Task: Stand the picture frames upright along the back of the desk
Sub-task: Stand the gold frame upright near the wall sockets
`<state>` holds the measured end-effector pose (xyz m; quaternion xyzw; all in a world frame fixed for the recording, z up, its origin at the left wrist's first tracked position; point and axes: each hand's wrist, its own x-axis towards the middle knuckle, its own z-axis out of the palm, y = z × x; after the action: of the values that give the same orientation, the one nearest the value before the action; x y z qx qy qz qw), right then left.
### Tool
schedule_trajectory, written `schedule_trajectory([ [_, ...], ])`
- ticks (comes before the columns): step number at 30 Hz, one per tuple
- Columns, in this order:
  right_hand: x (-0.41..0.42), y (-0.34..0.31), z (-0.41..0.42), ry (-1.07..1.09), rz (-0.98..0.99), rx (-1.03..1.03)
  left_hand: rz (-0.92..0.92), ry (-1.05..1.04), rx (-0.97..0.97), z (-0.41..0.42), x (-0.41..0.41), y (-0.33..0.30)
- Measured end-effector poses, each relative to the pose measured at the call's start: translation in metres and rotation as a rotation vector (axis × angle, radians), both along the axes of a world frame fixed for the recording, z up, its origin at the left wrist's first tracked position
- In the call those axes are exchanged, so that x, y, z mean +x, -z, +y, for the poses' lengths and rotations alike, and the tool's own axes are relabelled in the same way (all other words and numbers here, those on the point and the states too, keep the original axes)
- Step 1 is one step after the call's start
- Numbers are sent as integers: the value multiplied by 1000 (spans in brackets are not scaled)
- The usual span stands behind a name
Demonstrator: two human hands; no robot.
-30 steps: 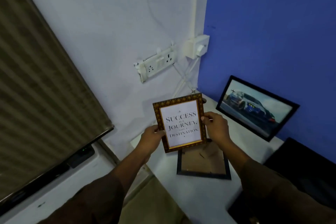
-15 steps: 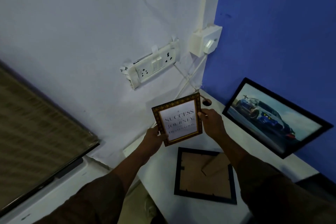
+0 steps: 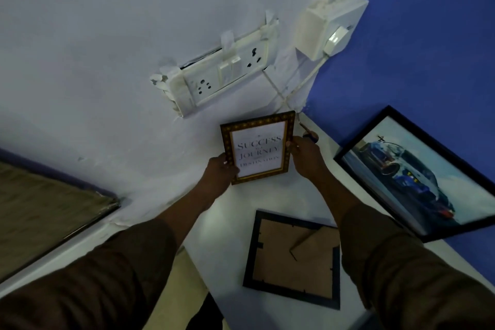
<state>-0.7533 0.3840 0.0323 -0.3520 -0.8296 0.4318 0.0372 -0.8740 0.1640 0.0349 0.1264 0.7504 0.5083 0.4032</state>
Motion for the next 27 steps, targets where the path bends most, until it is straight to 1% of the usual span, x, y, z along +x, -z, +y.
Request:
schedule_trajectory([
  [6, -12, 11, 13, -60, 75, 43, 33, -39, -19, 11, 4, 3],
  [8, -12, 16, 15, -63, 82, 19, 48, -48, -25, 14, 6, 3],
  [11, -11, 7, 6, 14, 28, -90, 35, -85, -49, 14, 10, 2],
  [14, 1, 12, -1, 80, -26, -119, 19, -118, -123, 8, 10, 6],
  [18, 38, 22, -14, 157, -40, -127, 12, -102, -253, -6, 20, 12],
  [24, 123, 37, -46, 342, -93, -153, -90, -17, -315, -27, 62, 29],
  [27, 163, 46, -59, 398, -132, -112, -106, 42, -353, -33, 81, 37],
])
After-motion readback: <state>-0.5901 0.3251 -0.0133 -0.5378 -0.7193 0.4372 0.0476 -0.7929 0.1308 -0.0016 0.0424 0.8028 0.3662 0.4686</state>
